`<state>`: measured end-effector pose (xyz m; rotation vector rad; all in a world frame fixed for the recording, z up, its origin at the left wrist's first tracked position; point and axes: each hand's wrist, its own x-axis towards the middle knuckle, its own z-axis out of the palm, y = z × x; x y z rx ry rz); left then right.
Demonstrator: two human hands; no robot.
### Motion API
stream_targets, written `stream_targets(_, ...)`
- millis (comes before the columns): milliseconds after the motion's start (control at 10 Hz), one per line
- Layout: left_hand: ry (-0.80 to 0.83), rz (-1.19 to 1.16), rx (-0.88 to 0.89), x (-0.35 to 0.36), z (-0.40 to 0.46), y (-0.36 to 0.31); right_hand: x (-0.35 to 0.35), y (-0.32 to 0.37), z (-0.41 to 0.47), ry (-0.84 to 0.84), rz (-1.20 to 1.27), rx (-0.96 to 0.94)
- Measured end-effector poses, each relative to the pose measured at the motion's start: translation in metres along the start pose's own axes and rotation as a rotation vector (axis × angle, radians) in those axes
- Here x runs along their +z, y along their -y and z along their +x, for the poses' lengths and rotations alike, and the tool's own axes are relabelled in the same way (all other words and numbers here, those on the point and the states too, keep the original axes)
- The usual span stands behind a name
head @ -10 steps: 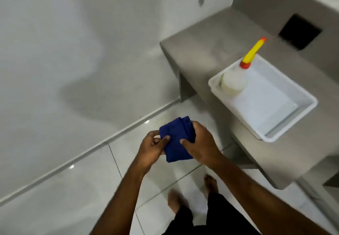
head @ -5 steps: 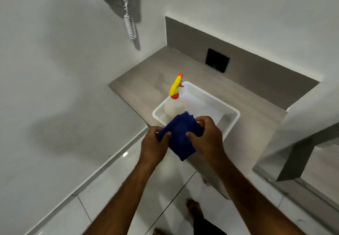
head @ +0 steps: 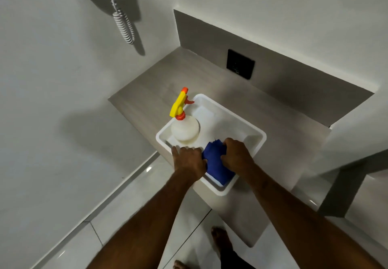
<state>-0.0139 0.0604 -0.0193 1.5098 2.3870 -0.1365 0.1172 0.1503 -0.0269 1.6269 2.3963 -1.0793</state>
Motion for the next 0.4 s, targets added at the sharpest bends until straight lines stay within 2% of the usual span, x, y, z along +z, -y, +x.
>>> stream_targets(200,0.069,-0.024,0.034,-0.008,0.000,0.001,-0.006,0.005,0.006,0.067,-0.165,-0.028)
stream_targets(300,-0.044,0.002,0.037,-0.023,-0.004,0.007,-0.019,0.020,-0.003,-0.013,-0.301,-0.039)
stream_targets(400,-0.271,0.059,-0.084,-0.048,-0.011,0.031,-0.035,0.044,-0.015,-0.321,-0.238,-0.121)
